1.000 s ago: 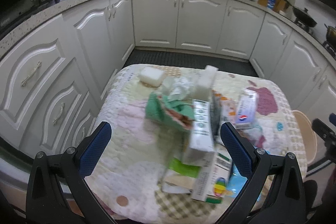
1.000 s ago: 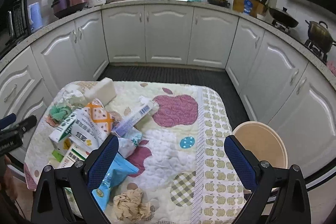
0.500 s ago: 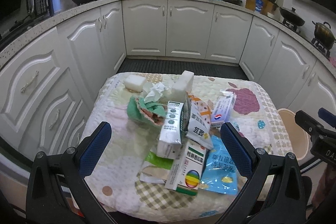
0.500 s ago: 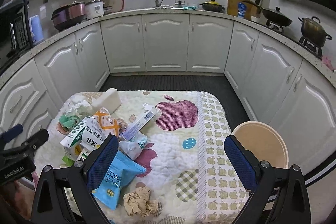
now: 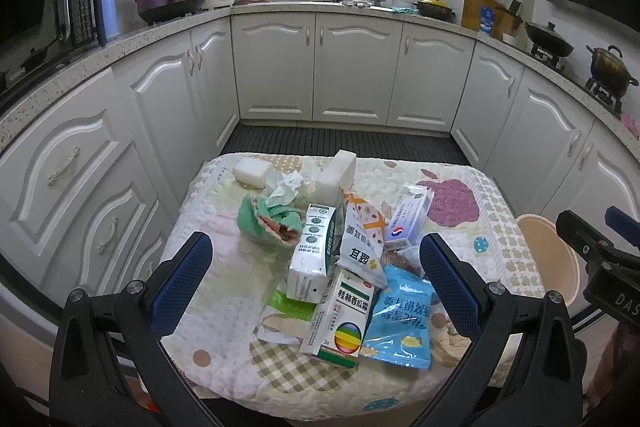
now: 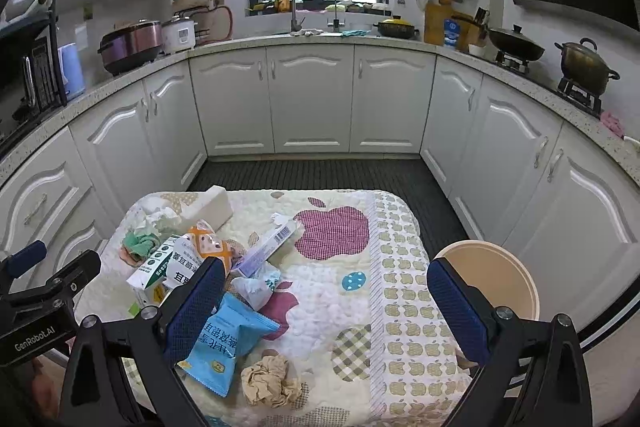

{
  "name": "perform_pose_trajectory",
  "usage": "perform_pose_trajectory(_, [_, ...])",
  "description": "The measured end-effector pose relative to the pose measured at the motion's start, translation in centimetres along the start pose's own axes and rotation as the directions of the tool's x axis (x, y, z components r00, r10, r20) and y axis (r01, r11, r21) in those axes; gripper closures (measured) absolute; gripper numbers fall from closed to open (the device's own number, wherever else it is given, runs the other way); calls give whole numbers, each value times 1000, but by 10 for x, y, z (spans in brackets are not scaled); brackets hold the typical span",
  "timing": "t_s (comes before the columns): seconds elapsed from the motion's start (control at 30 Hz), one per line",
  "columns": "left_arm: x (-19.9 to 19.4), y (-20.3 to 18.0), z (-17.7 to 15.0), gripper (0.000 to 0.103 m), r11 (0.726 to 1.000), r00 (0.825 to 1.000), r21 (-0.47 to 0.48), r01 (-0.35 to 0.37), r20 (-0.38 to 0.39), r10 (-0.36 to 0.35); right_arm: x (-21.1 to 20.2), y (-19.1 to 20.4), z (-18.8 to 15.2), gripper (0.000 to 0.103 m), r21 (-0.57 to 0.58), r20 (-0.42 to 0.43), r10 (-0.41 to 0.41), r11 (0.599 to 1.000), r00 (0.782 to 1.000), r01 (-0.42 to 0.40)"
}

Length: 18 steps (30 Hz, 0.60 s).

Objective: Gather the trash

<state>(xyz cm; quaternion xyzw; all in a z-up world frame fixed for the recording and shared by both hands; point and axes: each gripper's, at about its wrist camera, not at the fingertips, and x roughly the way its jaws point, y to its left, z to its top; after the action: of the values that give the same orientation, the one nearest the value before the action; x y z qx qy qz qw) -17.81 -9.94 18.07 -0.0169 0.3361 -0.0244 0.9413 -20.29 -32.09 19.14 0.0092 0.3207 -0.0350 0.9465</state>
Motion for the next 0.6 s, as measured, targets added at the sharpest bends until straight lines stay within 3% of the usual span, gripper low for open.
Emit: perform_pose_trajectory(0.6, [-3, 1, 0, 0, 1000, 1000, -19, 1, 20, -1, -6, 0, 0, 3, 15, 19, 2, 1000, 1000, -3])
